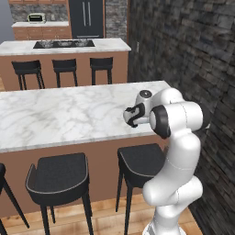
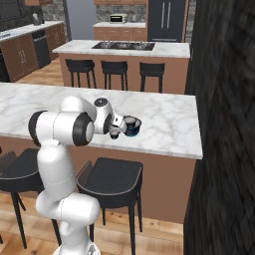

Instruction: Stack the yogurt containers by placing the smaller containers on top of the larger containers.

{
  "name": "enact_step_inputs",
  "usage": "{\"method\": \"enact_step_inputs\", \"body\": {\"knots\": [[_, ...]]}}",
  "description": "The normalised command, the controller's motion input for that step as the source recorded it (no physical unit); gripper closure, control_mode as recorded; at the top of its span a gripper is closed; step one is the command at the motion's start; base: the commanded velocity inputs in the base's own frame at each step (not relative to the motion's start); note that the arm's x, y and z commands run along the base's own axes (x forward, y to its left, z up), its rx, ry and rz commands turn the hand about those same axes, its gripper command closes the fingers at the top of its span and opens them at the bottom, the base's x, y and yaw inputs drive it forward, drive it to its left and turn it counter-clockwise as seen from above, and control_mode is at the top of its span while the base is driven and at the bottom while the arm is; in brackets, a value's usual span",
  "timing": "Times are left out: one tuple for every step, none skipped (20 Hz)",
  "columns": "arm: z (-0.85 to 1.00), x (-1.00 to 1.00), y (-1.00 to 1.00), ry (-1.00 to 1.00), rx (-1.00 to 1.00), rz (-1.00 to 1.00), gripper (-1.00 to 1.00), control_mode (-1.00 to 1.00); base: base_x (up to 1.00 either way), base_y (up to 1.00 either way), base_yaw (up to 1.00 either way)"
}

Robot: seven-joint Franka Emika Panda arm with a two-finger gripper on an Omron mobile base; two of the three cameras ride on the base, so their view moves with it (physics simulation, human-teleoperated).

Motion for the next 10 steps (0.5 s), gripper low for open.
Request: {"method": "enact_step_inputs", "body": {"knots": [[-0.07, 0.09, 0.0, 0.0, 0.0, 0.0, -1.0, -1.0, 0.0, 0.0, 0.0], [-0.07, 0.1, 0.0, 0.0, 0.0, 0.0, -1.0, -1.0, 0.0, 0.0, 0.0], [-0.06, 0.11, 0.0, 0.0, 0.0, 0.0, -1.0, -1.0, 0.0, 0.0, 0.0], [-0.06, 0.11, 0.0, 0.0, 0.0, 0.0, -1.0, -1.0, 0.0, 0.0, 0.0], [-0.07, 0.14, 0.0, 0.0, 0.0, 0.0, -1.0, -1.0, 0.0, 0.0, 0.0], [-0.06, 0.14, 0.0, 0.0, 0.0, 0.0, -1.0, -1.0, 0.0, 0.0, 0.0], [-0.06, 0.15, 0.0, 0.0, 0.0, 0.0, -1.0, -1.0, 0.0, 0.0, 0.0], [-0.06, 0.14, 0.0, 0.0, 0.0, 0.0, -1.0, -1.0, 0.0, 0.0, 0.0], [-0.06, 0.13, 0.0, 0.0, 0.0, 0.0, -1.0, -1.0, 0.0, 0.0, 0.0], [-0.07, 0.12, 0.0, 0.0, 0.0, 0.0, -1.0, -1.0, 0.0, 0.0, 0.0]]}}
